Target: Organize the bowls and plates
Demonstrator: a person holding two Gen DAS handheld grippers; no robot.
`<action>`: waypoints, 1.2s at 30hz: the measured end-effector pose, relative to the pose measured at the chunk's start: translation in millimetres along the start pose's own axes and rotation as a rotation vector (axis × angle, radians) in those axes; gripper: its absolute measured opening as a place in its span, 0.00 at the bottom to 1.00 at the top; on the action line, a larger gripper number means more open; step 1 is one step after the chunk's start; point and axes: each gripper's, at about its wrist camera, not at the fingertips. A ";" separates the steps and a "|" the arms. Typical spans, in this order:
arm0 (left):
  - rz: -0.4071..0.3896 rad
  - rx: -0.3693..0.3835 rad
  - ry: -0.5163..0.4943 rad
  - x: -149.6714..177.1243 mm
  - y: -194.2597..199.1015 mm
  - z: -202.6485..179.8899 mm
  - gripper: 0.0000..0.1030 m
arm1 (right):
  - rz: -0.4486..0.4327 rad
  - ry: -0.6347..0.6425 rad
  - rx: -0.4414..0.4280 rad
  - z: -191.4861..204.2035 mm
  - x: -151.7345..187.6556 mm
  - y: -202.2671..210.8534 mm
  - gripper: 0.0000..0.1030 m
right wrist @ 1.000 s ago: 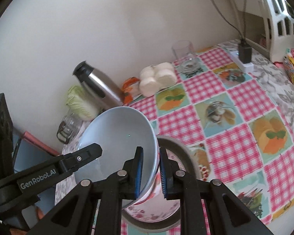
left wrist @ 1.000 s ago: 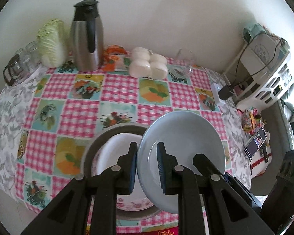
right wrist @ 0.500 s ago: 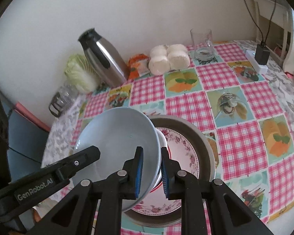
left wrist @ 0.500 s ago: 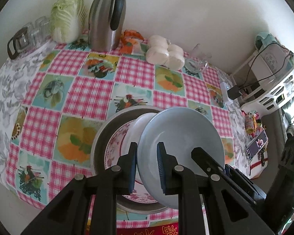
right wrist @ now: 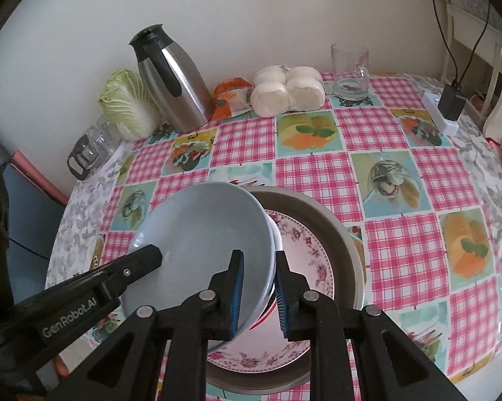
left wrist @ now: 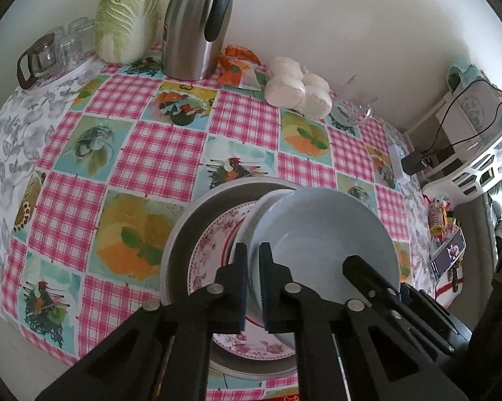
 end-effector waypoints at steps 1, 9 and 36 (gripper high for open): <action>-0.006 0.000 0.000 0.2 0.5 -0.3 0.05 | -0.002 0.001 0.001 -0.8 -0.3 0.1 0.22; -0.032 -0.038 0.002 -1.1 3.3 2.4 0.04 | -0.017 -0.005 -0.006 -2.8 -0.1 2.8 0.24; -0.202 -0.019 0.004 53.4 42.7 6.8 0.77 | -0.065 -0.003 0.011 -21.5 36.1 34.5 0.91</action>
Point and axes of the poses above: each gripper's, at about its wrist camera, not at the fingertips, and y roughly against the way its jaws point, z to its left, x to its underside, and after that the axes turned 9 degrees about z, right-handed
